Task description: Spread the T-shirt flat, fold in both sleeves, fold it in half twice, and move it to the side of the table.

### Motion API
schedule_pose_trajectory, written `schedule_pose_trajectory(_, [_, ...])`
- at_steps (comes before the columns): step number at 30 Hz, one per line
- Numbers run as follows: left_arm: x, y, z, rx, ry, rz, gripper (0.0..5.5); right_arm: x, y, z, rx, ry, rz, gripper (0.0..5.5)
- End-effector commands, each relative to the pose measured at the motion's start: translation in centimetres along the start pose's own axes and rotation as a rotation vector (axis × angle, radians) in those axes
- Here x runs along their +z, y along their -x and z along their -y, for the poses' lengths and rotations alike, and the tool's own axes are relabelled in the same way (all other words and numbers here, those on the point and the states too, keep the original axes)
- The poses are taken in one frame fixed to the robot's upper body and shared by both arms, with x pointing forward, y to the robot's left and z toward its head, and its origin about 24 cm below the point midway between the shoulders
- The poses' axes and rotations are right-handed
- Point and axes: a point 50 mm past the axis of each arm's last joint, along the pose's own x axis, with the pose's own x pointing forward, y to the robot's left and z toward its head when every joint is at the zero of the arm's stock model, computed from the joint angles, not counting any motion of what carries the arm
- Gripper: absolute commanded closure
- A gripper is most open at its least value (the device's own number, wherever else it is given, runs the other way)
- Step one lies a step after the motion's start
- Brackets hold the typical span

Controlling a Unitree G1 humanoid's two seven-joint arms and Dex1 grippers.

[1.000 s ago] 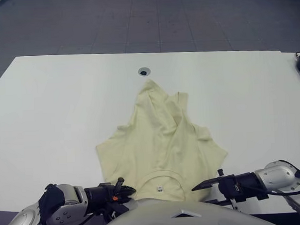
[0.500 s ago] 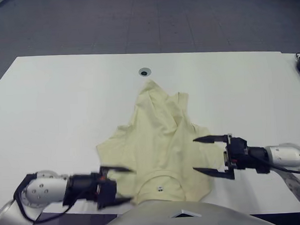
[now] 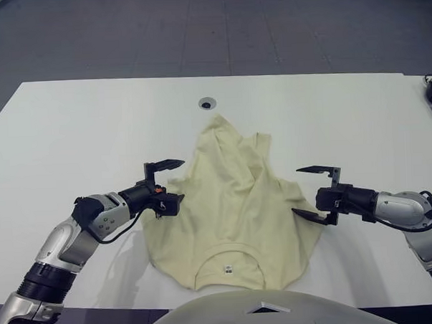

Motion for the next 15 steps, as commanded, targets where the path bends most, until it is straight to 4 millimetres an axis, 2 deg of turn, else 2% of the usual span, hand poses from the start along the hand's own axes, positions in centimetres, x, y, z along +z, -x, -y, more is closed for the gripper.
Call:
schedule_pose_trajectory(1, [-0.9,1.6,3.7,-0.173,0.046,-0.071,0.12,-2.8,1.7,-3.5,0.213,-0.060,-0.193,0.10])
schedule_pose_trajectory(4, [-1.1,2.8,4.2,-0.176,0.062,-0.102,0.12,-2.8,3.0,-3.9,0.267,-0.082,-0.212,0.10])
schedule_pose_trajectory(9, [0.0,3.6,4.1,-0.161,0.088,-0.081,0.12,-0.5,3.5,-3.4,0.298,-0.155,-0.091,0.10])
schedule_pose_trajectory(11, [1.0,3.2,3.8,-0.151,0.106,-0.039,0.12,0.4,3.3,-2.9,0.281,-0.156,-0.045,0.10])
schedule_pose_trajectory(15, [2.6,2.5,3.5,-0.157,0.121,0.033,0.12,1.8,2.6,0.0,0.115,-0.112,0.048,0.10])
